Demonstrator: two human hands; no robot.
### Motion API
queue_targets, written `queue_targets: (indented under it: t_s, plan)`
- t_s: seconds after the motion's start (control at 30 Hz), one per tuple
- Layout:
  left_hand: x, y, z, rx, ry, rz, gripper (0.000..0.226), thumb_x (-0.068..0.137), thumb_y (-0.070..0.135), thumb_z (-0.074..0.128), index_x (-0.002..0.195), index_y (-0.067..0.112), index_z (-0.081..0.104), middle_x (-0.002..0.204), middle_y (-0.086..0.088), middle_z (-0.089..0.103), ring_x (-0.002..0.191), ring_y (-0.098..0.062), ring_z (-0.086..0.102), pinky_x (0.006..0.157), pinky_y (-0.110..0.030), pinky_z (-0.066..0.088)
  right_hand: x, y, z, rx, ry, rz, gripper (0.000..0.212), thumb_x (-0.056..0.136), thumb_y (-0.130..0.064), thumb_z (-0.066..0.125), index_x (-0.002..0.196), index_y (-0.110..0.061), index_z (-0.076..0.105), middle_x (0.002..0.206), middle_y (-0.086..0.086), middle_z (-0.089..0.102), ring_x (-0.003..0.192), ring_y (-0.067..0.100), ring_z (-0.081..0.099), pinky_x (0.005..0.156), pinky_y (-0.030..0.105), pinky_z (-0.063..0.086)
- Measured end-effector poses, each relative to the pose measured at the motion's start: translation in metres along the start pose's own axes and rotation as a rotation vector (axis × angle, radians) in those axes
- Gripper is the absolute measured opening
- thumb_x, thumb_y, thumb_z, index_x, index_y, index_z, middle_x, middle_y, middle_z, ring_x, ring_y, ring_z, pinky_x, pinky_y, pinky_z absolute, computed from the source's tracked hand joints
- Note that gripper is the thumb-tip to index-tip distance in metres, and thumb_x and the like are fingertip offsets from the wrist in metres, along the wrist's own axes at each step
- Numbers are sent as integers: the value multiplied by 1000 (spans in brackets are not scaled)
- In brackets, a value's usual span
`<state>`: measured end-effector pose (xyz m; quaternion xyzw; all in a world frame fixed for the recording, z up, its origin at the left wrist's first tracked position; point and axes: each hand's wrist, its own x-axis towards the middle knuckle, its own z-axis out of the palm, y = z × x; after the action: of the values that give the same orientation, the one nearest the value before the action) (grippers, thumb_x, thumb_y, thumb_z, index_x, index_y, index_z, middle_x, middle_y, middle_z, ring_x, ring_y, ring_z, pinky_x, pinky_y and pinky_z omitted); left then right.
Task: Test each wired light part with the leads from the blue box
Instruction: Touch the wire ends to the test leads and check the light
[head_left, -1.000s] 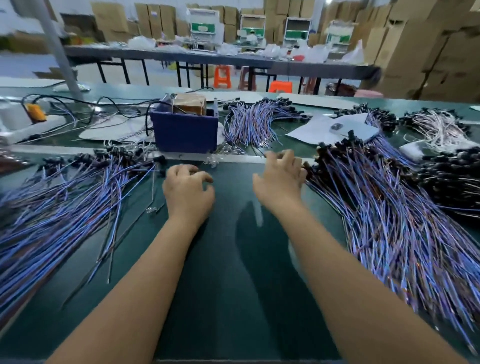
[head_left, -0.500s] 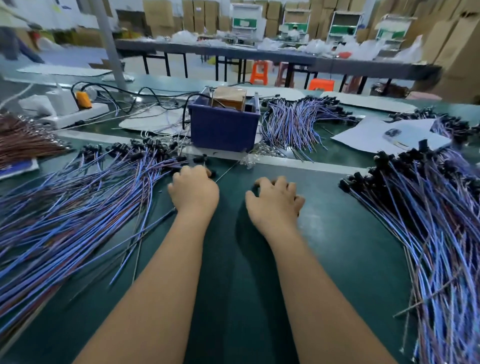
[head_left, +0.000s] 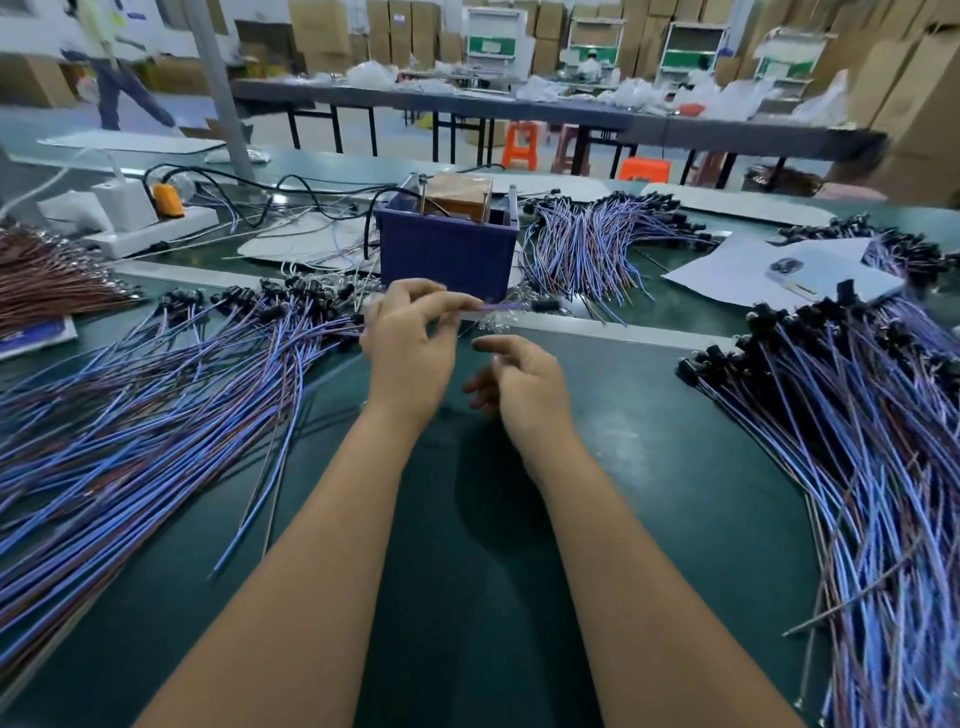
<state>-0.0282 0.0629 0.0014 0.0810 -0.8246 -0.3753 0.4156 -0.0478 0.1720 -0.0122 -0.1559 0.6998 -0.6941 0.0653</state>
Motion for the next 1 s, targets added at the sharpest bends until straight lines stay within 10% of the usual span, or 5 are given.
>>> queue_targets:
  t_s: [0.3,0.47,0.6,0.77,1.0]
  plan:
    - [-28,43,20,-320,-195,328,31,77,-13,61,85,11,79,93,-5,58,91,-20,55,79,-22,44,-1,-6,-25,728,-190,65,27,104,-18,32,91,-18,56,82,-4,61,81,4,61,73,19,47]
    - [-29,45,14,-405,-252,267,43,60,-21,47,78,5,77,91,-5,68,94,-19,61,83,-27,47,6,-18,-38,300,-148,17,18,95,3,45,99,-8,60,90,0,62,77,2,64,72,17,51]
    - [-23,37,13,-558,-165,27,47,67,-20,44,75,15,73,86,1,68,87,-13,65,80,-26,53,1,-17,-26,582,-38,5,29,94,12,39,116,-2,53,90,14,62,76,21,60,74,27,50]
    - [-16,14,18,-537,-103,-453,23,93,5,49,86,14,69,79,2,69,73,-8,63,68,-22,48,-1,-4,-9,-49,126,-267,42,94,5,51,127,-20,43,81,5,69,68,10,60,72,27,54]
    - [-14,17,10,-881,-140,-569,21,98,13,51,89,9,70,70,-3,65,54,-11,59,43,-18,46,-5,-3,4,-53,76,-153,18,95,-10,58,80,-19,58,68,-1,68,58,14,63,62,36,57]
